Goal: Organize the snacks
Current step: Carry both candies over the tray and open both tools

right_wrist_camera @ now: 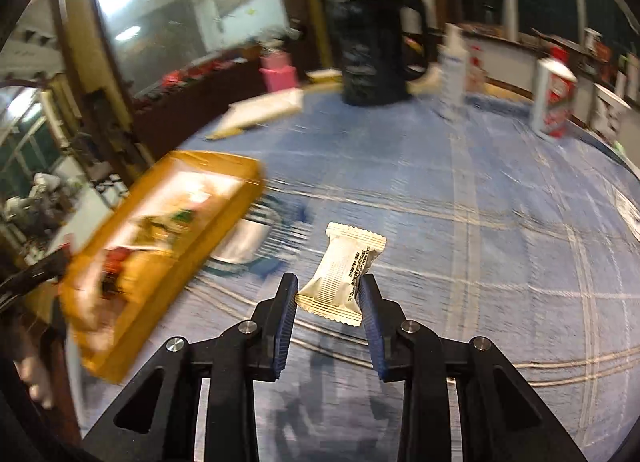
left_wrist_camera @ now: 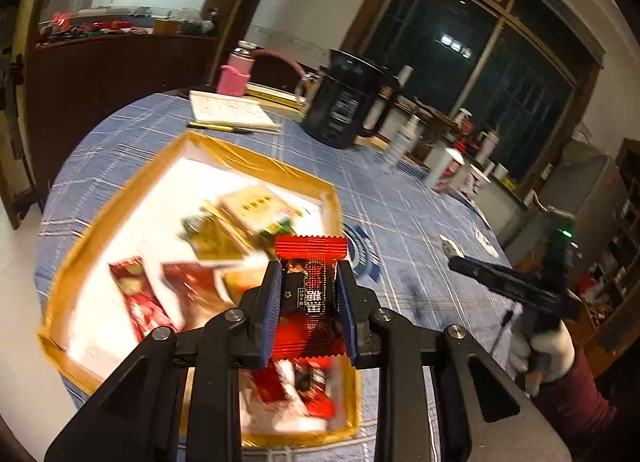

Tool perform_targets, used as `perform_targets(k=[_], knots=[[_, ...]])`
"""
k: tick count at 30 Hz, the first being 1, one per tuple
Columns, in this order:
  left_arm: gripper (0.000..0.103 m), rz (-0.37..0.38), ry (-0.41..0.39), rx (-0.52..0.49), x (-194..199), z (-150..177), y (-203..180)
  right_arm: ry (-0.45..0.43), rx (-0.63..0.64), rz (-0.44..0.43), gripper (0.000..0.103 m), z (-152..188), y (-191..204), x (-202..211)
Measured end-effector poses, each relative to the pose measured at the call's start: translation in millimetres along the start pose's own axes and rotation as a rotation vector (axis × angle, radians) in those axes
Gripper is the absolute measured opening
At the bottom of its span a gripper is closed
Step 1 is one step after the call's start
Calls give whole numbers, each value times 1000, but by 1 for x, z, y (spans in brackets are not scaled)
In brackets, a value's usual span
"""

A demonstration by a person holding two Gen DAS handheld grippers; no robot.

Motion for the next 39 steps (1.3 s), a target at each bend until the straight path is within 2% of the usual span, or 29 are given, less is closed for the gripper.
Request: perform_targets(k=[5,8,13,19,21,23,26,28,31,32,35,36,37,39], knots=[[24,-56,29,45,-15,-18,29,18,38,-147,32,-18,72,-12],[24,-70,57,85,-28,-28,47,37,75,-185,32,-25,111,-26],[24,-83,94,116,-50,-37,68,90,128,-198,33,-27,158,-60],[25,-82,107,174,-59,-33,90,155,128,-166,33,-24,176,-107],[28,-73,101,202,-56,-32,96,178,111,-173,33,-20,179,-121],[34,-72,99,231,-51,-30,101,188,107,-190,36,-18,183,-128],[35,-71,73,240,-40,-29,102,169,119,-192,37,-16,187,-126],[43,-86,52,231,-32,-30,98,142,133,-184,37,-17,189,-117],[50,-108,-2,197,-17,-30,84,96,127,-193,37,-20,186,-97],[52,-129,-19,187,-13,-29,81,79,126,-196,37,-20,185,-90],[65,-248,-99,116,7,-28,64,21,123,-196,41,-17,180,-66],[74,-274,-129,97,15,-27,56,6,126,-192,41,-16,177,-59],[83,-291,-152,89,21,-26,51,-14,130,-186,41,-13,174,-50],[87,-308,-207,83,35,-25,36,-52,132,-171,44,-7,166,-33]])
Point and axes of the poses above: each gripper's, at about its wrist camera, not at the fingertips, and x roughly against the way its jaws point, y to its left, z to its underside, the point moved 8 cm from there along -x, roughly the way its jaws point, and after that the axes turned 2 degrees about x, right-handed, at the moved point
